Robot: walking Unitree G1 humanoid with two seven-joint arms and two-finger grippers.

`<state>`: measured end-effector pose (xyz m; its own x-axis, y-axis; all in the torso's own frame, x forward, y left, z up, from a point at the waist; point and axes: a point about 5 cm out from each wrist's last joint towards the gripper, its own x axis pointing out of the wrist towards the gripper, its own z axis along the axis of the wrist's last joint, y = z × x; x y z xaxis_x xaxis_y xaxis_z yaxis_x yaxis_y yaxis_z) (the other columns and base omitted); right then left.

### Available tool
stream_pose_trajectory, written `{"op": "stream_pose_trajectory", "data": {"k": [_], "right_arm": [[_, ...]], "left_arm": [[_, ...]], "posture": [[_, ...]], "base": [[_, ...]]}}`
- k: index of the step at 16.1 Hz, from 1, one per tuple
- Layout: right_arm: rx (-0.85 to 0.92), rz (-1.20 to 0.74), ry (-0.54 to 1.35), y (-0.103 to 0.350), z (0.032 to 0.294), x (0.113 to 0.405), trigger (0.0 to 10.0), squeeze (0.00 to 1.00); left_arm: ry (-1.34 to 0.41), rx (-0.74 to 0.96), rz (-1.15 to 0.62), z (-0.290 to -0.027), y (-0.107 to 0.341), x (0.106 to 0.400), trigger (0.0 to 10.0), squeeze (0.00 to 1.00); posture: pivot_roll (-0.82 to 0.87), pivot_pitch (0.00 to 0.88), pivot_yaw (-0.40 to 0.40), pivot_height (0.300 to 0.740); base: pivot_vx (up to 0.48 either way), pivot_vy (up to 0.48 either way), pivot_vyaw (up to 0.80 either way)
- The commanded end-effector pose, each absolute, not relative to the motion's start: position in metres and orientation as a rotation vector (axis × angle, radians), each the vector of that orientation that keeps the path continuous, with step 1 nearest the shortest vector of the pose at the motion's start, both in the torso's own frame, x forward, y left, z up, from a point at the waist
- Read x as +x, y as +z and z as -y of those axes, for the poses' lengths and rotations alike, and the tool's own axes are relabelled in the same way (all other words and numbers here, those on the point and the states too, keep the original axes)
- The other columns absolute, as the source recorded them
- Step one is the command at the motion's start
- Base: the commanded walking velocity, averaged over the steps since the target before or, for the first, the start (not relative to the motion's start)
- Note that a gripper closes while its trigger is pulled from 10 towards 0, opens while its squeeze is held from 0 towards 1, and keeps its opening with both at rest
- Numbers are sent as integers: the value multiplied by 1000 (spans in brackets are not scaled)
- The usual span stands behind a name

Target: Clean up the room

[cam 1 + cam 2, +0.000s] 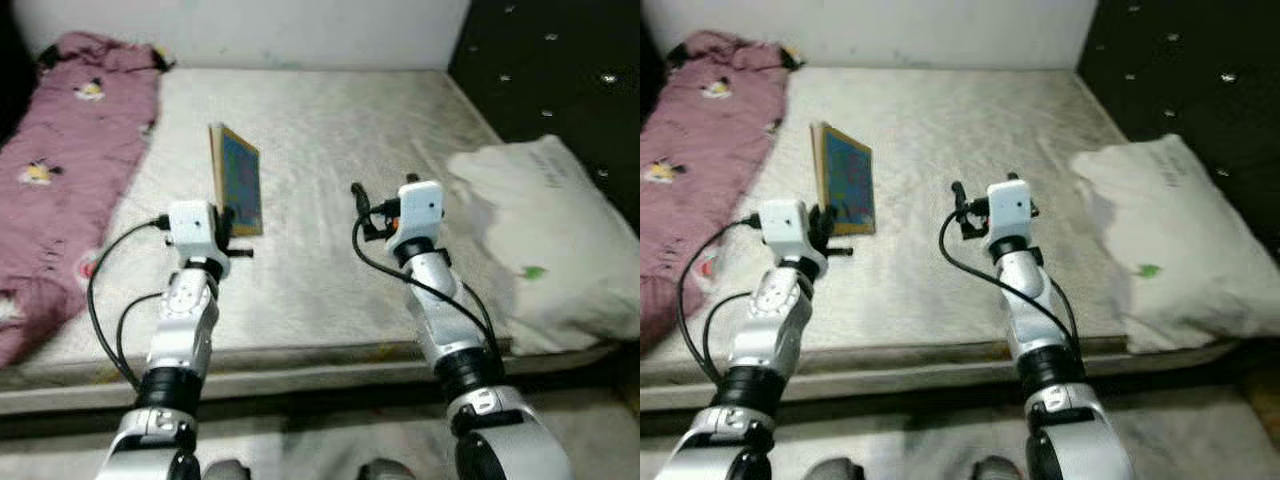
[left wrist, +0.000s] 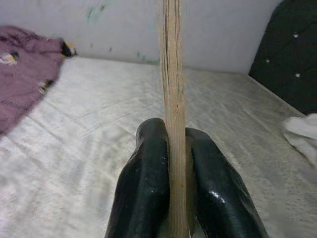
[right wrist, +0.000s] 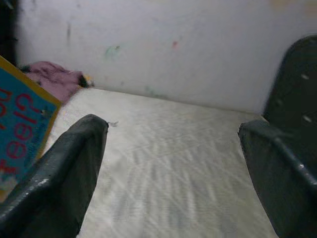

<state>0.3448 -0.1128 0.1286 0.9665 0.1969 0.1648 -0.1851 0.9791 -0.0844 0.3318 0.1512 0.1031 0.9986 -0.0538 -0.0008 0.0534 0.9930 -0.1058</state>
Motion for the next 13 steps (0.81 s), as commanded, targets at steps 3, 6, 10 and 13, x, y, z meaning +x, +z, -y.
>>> {"op": "stream_pose_trajectory", "data": {"k": [3,6,10,13], "right_arm": [[-66,177,178,131,118,347,10000,0],[-67,177,180,130,118,346,10000,0],[-68,178,184,130,117,346,10000,0],[-66,178,182,130,118,346,10000,0]], "left_arm": [[-90,-122,51,-142,115,335,10000,0],[-100,-144,60,-142,116,334,10000,0],[-133,-147,85,-138,118,333,10000,0],[-140,-150,89,-137,118,332,10000,0]], "posture": [[18,0,-29,740],[17,0,-31,740],[16,0,-31,740],[15,0,-31,740]], "base": [[0,-214,0],[0,0,0],[0,0,0],[289,0,0]]}}
